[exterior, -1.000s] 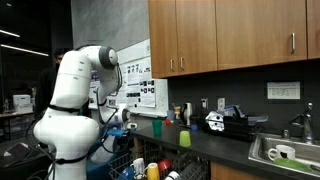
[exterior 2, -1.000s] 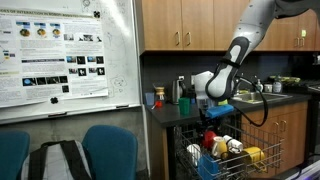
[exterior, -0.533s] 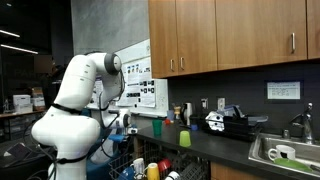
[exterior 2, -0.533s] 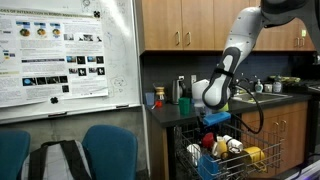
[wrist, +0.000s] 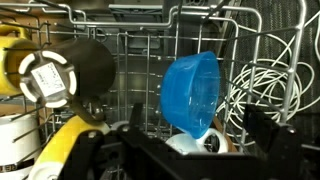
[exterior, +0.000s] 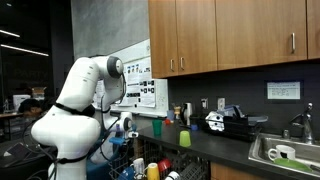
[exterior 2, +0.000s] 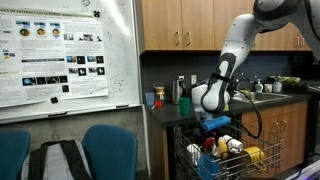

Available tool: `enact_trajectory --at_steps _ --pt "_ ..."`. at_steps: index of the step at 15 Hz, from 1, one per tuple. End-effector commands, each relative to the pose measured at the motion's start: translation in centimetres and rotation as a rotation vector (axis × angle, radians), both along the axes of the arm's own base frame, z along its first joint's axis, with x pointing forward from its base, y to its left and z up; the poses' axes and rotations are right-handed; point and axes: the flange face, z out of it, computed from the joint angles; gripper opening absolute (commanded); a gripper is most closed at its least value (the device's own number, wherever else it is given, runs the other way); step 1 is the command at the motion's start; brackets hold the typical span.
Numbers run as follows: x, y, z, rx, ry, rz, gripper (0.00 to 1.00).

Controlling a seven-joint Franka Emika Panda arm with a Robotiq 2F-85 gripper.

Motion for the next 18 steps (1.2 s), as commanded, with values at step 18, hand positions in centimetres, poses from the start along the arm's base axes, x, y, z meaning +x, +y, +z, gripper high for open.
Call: enact_trajectory --at_steps 18 --pt "0.0 -2.3 -3.1 0.010 0.028 -0.073 1.00"
